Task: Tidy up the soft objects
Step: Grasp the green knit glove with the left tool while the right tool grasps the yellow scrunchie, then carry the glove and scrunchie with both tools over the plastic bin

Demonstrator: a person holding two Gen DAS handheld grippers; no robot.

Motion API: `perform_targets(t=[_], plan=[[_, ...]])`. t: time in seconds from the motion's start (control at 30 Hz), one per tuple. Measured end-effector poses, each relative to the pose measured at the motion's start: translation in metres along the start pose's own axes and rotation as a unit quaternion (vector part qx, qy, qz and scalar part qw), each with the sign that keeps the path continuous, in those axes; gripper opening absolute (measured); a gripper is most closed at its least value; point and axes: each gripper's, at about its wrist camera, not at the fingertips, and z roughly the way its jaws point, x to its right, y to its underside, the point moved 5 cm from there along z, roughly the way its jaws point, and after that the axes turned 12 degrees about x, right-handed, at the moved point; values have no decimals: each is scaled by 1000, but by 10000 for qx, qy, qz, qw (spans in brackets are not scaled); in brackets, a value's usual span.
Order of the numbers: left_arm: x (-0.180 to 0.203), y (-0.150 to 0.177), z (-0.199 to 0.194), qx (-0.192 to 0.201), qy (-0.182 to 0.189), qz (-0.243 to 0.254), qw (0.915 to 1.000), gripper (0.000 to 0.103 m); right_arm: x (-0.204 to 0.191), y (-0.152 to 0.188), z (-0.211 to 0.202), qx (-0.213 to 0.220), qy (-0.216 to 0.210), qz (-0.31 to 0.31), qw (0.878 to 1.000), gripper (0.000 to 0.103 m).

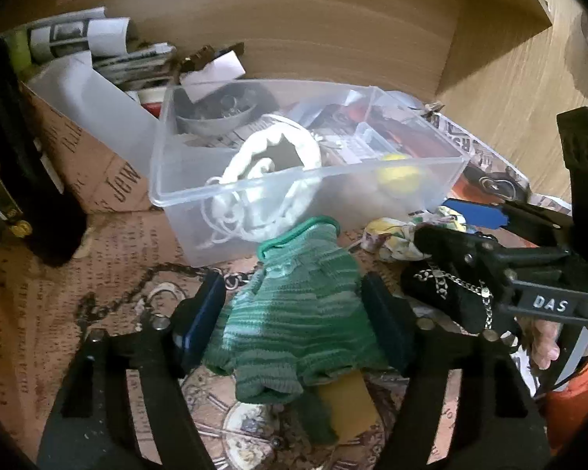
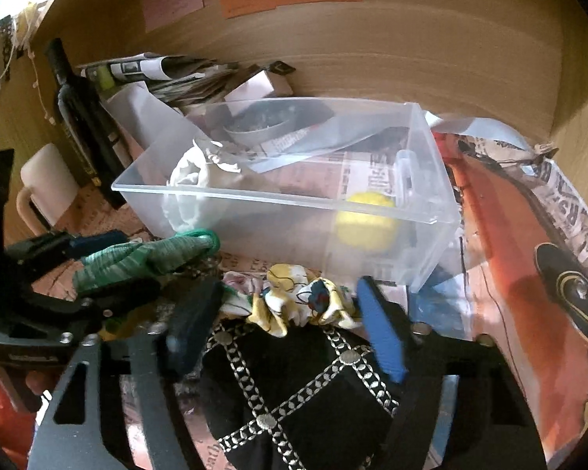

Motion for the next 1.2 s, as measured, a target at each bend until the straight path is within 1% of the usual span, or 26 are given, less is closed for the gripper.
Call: perform_targets(t=[0.07,0.1,0.13,0.17,0.2,0.23,0.4,0.53,0.67,0.77,0.83,1.07,1.2], plan=[[0,1,1,-6,65,-53,10000,61,-1,0,1,-13,1,-21,10000,45],[0,2,0,2,83,-72,9999,57,-1,0,1,-20,-1,-29,10000,42],[0,2,-1,21,102,-93,9999,51,-1,0,1,-12,-7,-33,10000,35],[0,2,-3,44,126,-108,9999,48,-1,0,1,-8,-4,-41,10000,29],[1,2,-6,64,142,-105,9998,44,-2,1,0,-15,5,-70,10000,25],[1,1,-8,94,130,-90,9998,42,-3,1,0,-15,10,-104,9999,19],[0,-4,-28,396,40,-73,9992,38,-8,-4,-10,182,38,-224,9996,16],[-2,-12,-44,645,76,-91,9979,37,-12,-14,-22,405,15,-242,9989,16],[-2,-22,-60,839,188,-130,9962,37,-16,-26,-38,678,-17,-238,9974,16],[-2,-28,-66,938,274,-211,9950,37,-18,-36,-51,903,-36,-248,9956,16],[-3,-31,-67,1000,267,-263,9943,37,-19,-42,-58,1048,-42,-246,9942,16],[-16,-51,-71,1337,175,-425,9900,37,-17,-63,-73,1474,-28,-183,9889,16],[-23,-68,-70,1526,1,-442,9873,38,-13,-73,-74,1605,11,-158,9869,16]])
